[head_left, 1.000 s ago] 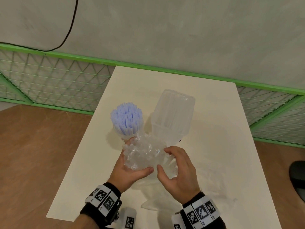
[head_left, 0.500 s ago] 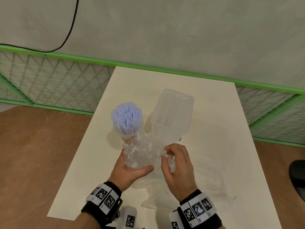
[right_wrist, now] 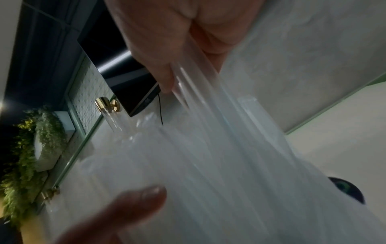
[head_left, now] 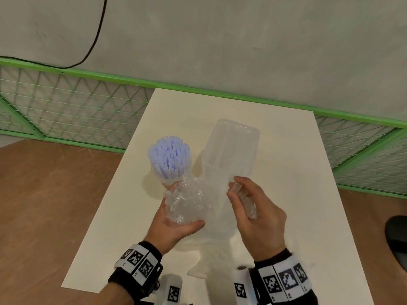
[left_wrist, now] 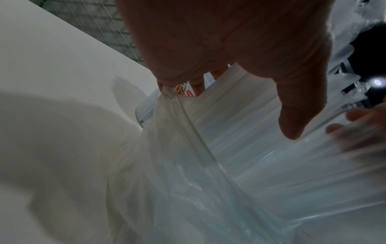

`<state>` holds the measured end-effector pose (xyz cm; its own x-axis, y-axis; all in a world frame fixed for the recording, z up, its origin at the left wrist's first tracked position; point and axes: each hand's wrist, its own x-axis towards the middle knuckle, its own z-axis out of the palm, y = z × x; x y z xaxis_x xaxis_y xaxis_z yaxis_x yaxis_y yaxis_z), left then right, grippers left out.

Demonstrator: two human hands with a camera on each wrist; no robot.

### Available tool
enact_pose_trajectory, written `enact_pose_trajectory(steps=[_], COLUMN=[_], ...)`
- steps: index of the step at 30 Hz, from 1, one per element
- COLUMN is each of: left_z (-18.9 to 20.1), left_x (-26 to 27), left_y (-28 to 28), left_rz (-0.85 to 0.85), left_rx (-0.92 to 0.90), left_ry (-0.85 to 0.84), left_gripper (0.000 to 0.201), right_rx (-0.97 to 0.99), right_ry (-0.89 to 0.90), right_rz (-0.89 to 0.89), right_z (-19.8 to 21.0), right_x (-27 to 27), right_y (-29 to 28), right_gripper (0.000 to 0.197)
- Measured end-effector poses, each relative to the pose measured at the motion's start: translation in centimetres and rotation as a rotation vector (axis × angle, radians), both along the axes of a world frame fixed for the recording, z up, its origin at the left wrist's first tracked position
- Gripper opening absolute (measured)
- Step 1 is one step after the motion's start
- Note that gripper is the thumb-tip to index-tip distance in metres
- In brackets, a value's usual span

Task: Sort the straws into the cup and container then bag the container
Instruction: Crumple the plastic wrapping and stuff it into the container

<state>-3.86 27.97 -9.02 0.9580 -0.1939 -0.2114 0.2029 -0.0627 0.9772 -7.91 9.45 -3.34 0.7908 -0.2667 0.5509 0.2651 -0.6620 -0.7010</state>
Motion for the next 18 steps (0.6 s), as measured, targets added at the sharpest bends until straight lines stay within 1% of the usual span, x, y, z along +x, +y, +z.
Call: enact_pose_trajectory(steps=[3, 7, 11, 15, 18], left_z=[0.1, 0.3, 0.6, 0.7, 0.4], left_x=[0.0, 0.0, 0.0, 0.1, 0.1], left_y=[0.0, -0.2, -0.3, -0.2, 0.0], left_rz=[-0.002, 0.005, 0.015, 0.024, 0.020], left_rx=[0.001, -0.032, -0.056, -0.048, -0.036], left_ry=[-0.010, -0.007, 0.018, 0.019, 0.016], left_gripper=[0.087, 0.088, 0.084, 0.083, 0.085], right_rx=[-0.028, 0.013, 0.134, 0.323, 0.353], right_ry=[-0.082, -0.139, -0.195, -0.239, -0.249], right_rz=[-0.042, -0.053, -0.023, 0.009, 0.001], right_z=[1.8, 4.6, 7.8, 11.2, 12.5], right_x=[0.5, 0.8, 0.9, 1.2, 2.2], right_y=[-1.0, -2.3, -3.4, -4.5, -4.9], right_gripper=[0.031, 0.037, 0.039, 0.038, 0.036])
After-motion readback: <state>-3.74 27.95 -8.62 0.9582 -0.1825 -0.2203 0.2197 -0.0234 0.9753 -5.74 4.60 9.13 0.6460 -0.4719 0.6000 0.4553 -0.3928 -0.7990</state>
